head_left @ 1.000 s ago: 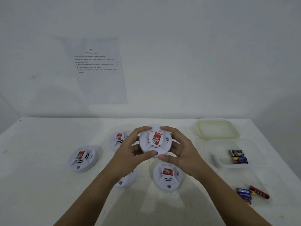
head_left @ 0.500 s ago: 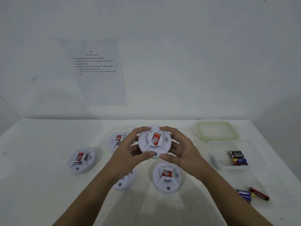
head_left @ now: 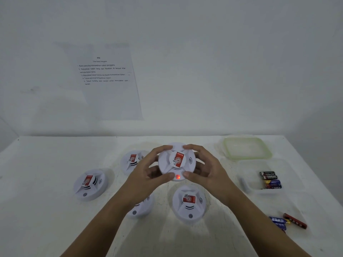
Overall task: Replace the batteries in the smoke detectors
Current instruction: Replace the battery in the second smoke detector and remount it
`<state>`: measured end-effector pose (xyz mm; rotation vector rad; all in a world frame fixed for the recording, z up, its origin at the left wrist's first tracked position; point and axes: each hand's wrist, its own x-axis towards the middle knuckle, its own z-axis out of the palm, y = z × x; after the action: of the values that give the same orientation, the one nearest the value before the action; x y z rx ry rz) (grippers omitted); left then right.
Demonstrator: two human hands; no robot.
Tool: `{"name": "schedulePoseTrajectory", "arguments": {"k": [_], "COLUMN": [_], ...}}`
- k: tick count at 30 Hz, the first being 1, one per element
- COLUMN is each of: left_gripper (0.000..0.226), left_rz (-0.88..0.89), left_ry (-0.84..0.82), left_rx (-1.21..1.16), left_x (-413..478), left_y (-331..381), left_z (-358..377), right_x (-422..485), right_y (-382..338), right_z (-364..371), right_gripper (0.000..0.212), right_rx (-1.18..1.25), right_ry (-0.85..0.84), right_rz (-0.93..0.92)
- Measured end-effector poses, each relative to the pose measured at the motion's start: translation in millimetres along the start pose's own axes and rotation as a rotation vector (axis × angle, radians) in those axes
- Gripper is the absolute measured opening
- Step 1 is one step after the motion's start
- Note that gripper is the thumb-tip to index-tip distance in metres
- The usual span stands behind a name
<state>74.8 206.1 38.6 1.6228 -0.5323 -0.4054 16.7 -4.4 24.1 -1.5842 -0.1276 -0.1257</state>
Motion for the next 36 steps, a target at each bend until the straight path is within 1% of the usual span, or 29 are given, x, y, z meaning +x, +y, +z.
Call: {"name": "schedulePoseTrajectory", "arguments": {"k": [5,8,12,16,23,27,33,36], "left_gripper": [0.059,0.063,0.065,0.062,0.059,0.061,0.047,0.042], "left_rz": [-0.006,-0.013,-0.050,-0.106,-0.165,-0.177,-0.126,-0.153], "left_ry": [0.011,0.032,0.067,0.040,-0.083,-0.109,-0.129,-0.119], "left_rx": [0.022,0.040,0.091,0.188,0.502,0.591,0.690,0.750], "left_x": [7.6,15.0,31.5,53.4,82.6,87.7,93.4,92.4], "left_y": [-5.4,-7.9,-16.4,-34.8,-59.3,-58.7,-58.4,-59.7], "left_z": [0.9,-0.7,-2.2,-1.5,-5.8,-3.4,0.8,3.7], "right_x": [4.8,11.7,26.9,44.0,61.2,64.2,66.6,66.8], "right_y": [2.8,5.2,18.8,41.2,77.1,89.9,94.6,94.5], "right_z": [-2.9,-5.4,-11.6,-20.1,-26.6,-27.5,-29.3,-28.7], "right_gripper": [0.056,0.055,0.052,0.047,0.044,0.042,0.042,0.042], "right_rx": [-0.009,-0.036,-0.149,-0.336,-0.557,-0.651,-0.676,-0.681], "right_ry": [0.023,0.060,0.111,0.150,0.145,0.125,0.128,0.130], "right_rz": [0.003,-0.012,0.000,0.072,0.089,0.082,0.084,0.102]}}
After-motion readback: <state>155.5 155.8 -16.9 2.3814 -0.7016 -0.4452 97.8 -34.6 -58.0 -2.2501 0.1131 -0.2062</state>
